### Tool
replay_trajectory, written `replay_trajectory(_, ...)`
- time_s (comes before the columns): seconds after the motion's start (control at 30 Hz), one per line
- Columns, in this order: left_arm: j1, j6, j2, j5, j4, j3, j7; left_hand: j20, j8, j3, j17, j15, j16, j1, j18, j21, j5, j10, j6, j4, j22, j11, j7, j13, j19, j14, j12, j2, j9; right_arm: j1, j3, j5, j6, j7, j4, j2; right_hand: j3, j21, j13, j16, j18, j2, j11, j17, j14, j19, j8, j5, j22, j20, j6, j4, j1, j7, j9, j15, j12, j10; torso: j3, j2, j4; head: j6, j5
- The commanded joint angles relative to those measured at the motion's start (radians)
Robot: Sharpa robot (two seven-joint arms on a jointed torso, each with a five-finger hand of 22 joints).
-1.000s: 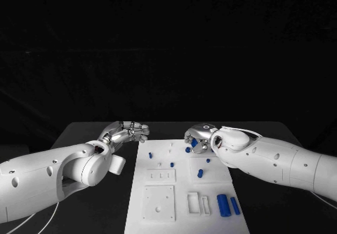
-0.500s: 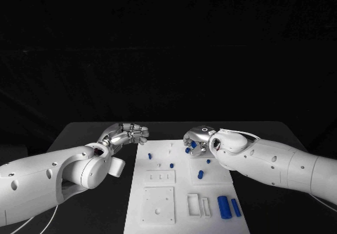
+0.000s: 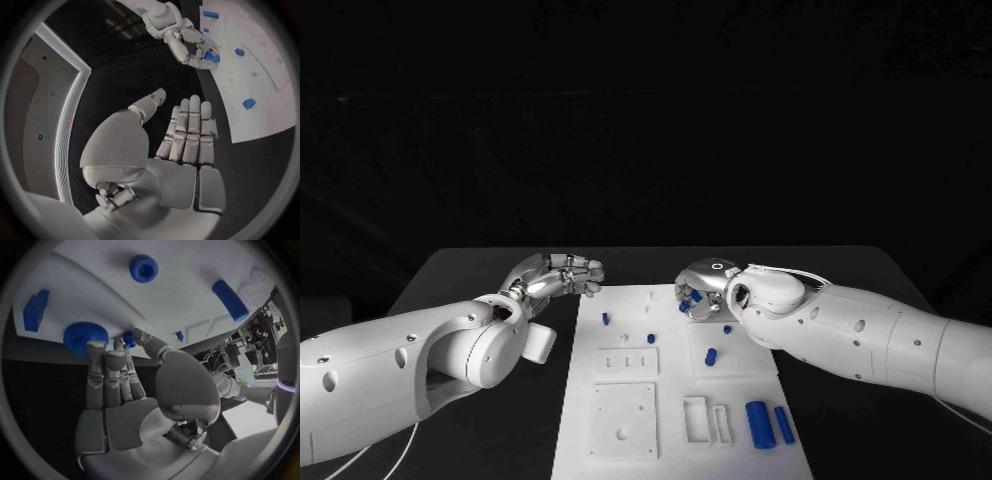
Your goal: Assemble the parts on the task board
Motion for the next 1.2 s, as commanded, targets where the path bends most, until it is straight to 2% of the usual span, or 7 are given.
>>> replay_trajectory(0.03, 0.002, -0.003, 0.002, 0.007, 0.000, 0.001, 0.014, 0.001, -0.002, 0.002, 0.001, 0.003, -0.005, -0.008, 0.012, 0.005, 0.007, 0.005, 0.003, -0.003, 0.019, -0.002, 0.007, 0.000, -0.004, 0.007, -0.006, -0.001, 0.002, -0.003, -0.002, -0.017, 0.021, 0.005, 0.003, 0.000, 0.009, 0.005, 0.003, 0.007, 0.070, 0.004, -0.002, -0.003, -0.006, 0.013, 0.007, -0.008, 0.021, -0.019, 0.009, -0.001, -0.010, 0.000, 0.002, -0.003, 0.008, 0.011, 0.0005, 0.005, 0.0007, -0.001, 0.000)
replay_trajectory(0.43, 0.002, 0.000, 0.002, 0.007, 0.000, 0.001, 0.011, 0.001, -0.002, 0.003, 0.002, 0.003, -0.006, -0.010, 0.012, 0.006, 0.007, 0.005, 0.003, -0.004, 0.019, -0.002, 0.007, 0.000, -0.004, 0.007, -0.007, -0.001, 0.002, -0.003, -0.002, -0.023, 0.028, 0.002, 0.007, 0.003, 0.027, 0.035, 0.024, 0.015, 0.070, 0.015, -0.014, -0.019, -0.008, 0.023, 0.013, -0.035, 0.024, -0.013, 0.036, 0.001, -0.020, -0.005, 0.012, -0.015, 0.014, 0.041, 0.0035, 0.012, -0.0003, 0.003, 0.003)
replay_trajectory(0.63, 0.002, 0.001, 0.002, 0.007, 0.000, 0.001, 0.010, 0.001, -0.002, 0.003, 0.002, 0.003, -0.006, -0.011, 0.012, 0.006, 0.007, 0.005, 0.003, -0.004, 0.019, -0.002, 0.007, 0.000, -0.004, 0.007, -0.007, -0.001, 0.002, -0.003, -0.002, -0.029, 0.026, -0.004, 0.008, 0.004, 0.080, 0.052, 0.044, 0.021, 0.070, 0.030, -0.023, -0.032, -0.009, 0.020, 0.019, -0.087, 0.023, -0.016, 0.064, 0.016, -0.022, -0.014, 0.022, -0.024, 0.020, 0.067, 0.0041, 0.014, -0.0009, 0.004, 0.003)
replay_trajectory(0.8, 0.002, 0.002, 0.003, 0.007, -0.002, 0.001, 0.010, 0.001, -0.003, 0.004, 0.003, 0.003, -0.007, -0.011, 0.012, 0.006, 0.007, 0.005, 0.002, -0.005, 0.019, -0.002, 0.007, 0.000, -0.004, 0.007, -0.008, -0.001, 0.002, -0.003, -0.002, -0.038, 0.013, -0.015, 0.010, 0.005, 0.125, 0.066, 0.058, 0.029, 0.070, 0.038, -0.031, -0.036, -0.009, 0.020, 0.028, -0.094, 0.024, -0.019, 0.083, 0.038, -0.025, -0.022, 0.034, -0.032, 0.025, 0.084, 0.0047, 0.015, -0.0006, 0.007, 0.002)
replay_trajectory(1.0, 0.002, 0.000, 0.006, 0.009, -0.009, 0.001, 0.008, 0.002, -0.003, 0.004, 0.003, 0.004, -0.007, -0.014, 0.011, 0.006, 0.006, 0.005, 0.002, -0.005, 0.019, -0.002, 0.007, 0.000, -0.004, 0.007, -0.008, -0.001, 0.003, -0.003, -0.002, -0.049, -0.057, -0.048, 0.027, 0.000, 0.144, 0.081, 0.067, 0.034, 0.070, 0.035, -0.035, -0.039, -0.010, 0.020, 0.032, -0.093, 0.025, -0.020, 0.092, 0.042, -0.032, -0.027, 0.042, -0.036, 0.026, 0.093, 0.0039, 0.017, 0.0038, 0.013, 0.001)
replay_trajectory(1.2, 0.002, -0.001, 0.004, 0.010, -0.009, 0.000, 0.007, 0.002, -0.003, 0.004, 0.004, 0.004, -0.008, -0.014, 0.011, 0.006, 0.006, 0.005, 0.003, -0.006, 0.019, -0.003, 0.007, 0.000, -0.004, 0.007, -0.008, -0.001, 0.003, -0.003, 0.000, -0.061, -0.115, -0.066, 0.056, -0.006, 0.161, 0.098, 0.076, 0.041, 0.070, 0.027, -0.039, -0.040, -0.011, 0.021, 0.035, -0.094, 0.025, -0.026, 0.099, 0.040, -0.031, -0.030, 0.051, -0.040, 0.027, 0.100, 0.0033, 0.018, 0.0009, 0.016, 0.007)
